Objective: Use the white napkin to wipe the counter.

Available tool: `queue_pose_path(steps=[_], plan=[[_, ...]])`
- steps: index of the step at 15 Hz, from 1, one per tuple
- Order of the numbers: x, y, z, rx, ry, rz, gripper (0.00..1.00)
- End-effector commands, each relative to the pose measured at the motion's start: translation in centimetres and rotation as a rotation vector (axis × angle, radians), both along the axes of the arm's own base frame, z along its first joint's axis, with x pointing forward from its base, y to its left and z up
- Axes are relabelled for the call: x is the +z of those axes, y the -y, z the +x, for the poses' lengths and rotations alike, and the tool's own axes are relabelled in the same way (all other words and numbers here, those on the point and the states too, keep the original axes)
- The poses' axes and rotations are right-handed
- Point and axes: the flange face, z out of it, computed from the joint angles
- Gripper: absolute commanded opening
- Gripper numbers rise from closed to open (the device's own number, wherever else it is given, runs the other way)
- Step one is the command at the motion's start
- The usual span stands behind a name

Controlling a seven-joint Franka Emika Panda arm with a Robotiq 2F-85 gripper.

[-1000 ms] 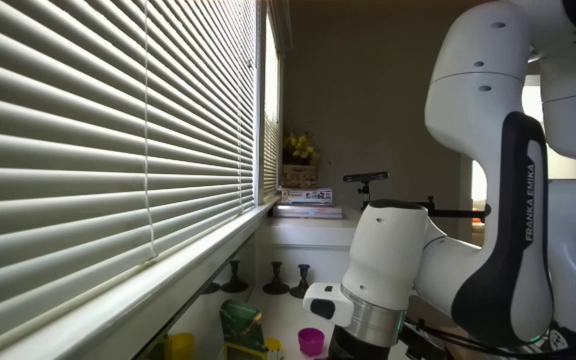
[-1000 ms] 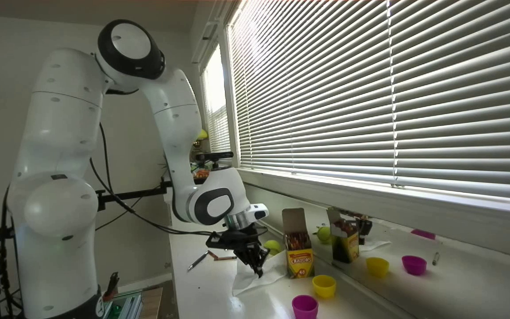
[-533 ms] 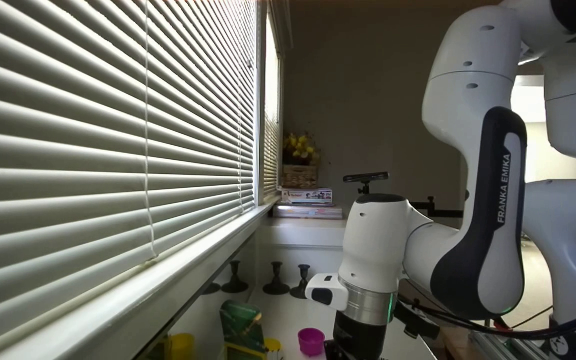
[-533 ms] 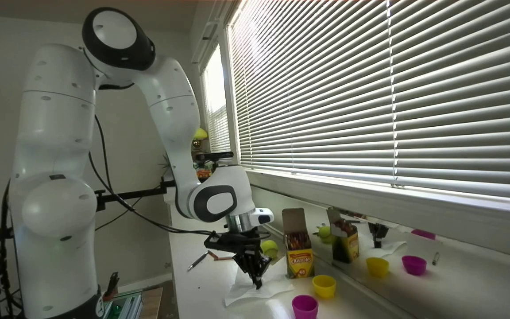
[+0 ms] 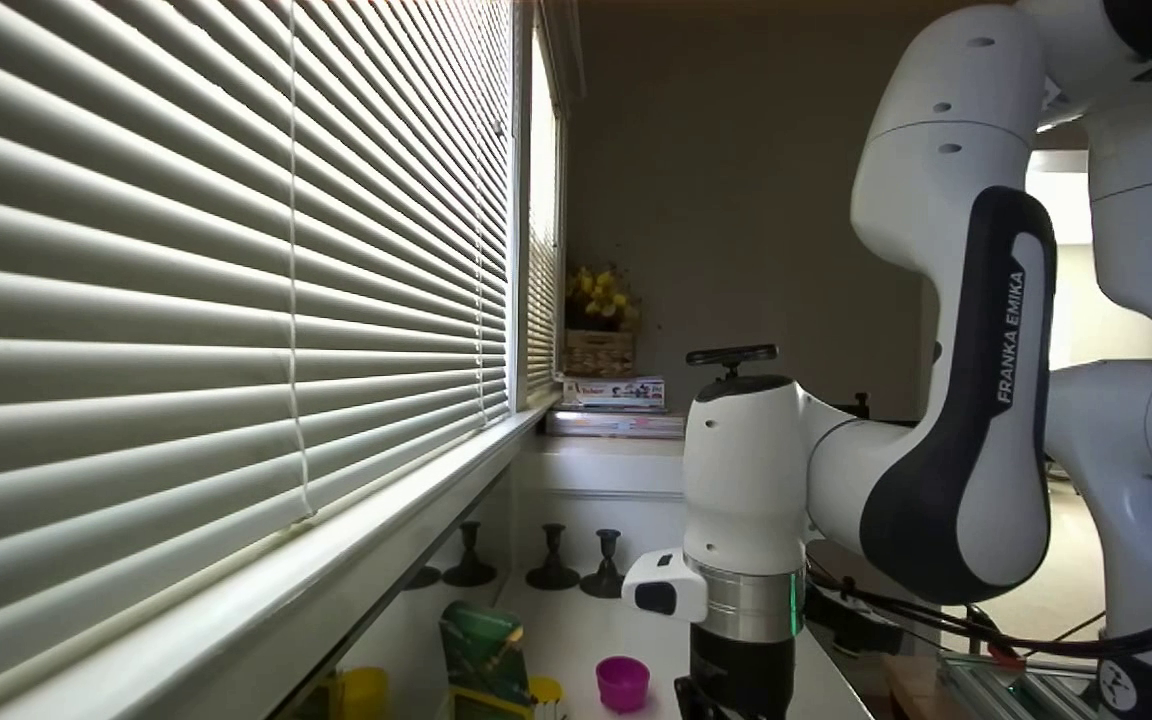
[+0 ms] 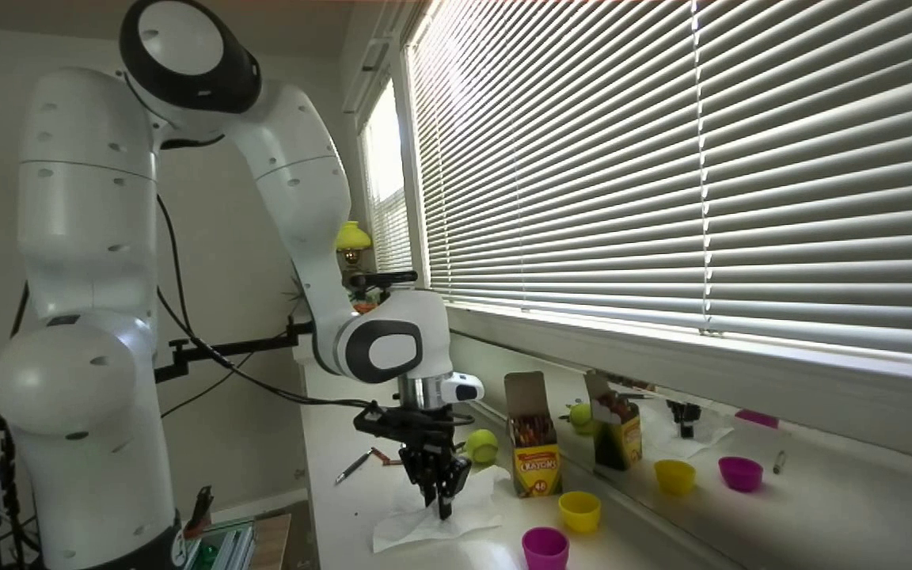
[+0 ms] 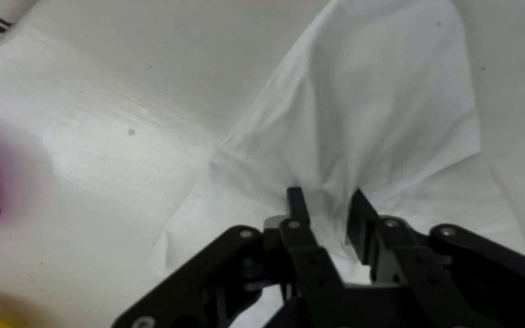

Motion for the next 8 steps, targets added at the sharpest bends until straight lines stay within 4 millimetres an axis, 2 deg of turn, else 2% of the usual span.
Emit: queue_pose_path(steps=[1,3,4,5,6,7,8], plan=[[3.9,0.4,-1.4,0.015,0.015,0.016,0.60],[6.2,-0.6,0.3,0.022,0.021,0.037,0.74],[7.5,-0.8,0.1,0.022,0.013,0.042,0.81],[8.5,-0.4,-1.9,0.028,-0.008,0.052,0.88],[9.5,-0.4,-2.7,0.026,-0.024,0.054,0.95],[11.2,-1.0,-1.4,0.028,-0.046,0.054,1.00],[12.5,-1.0,-2.1,0.032,-0.065,0.055,1.00]])
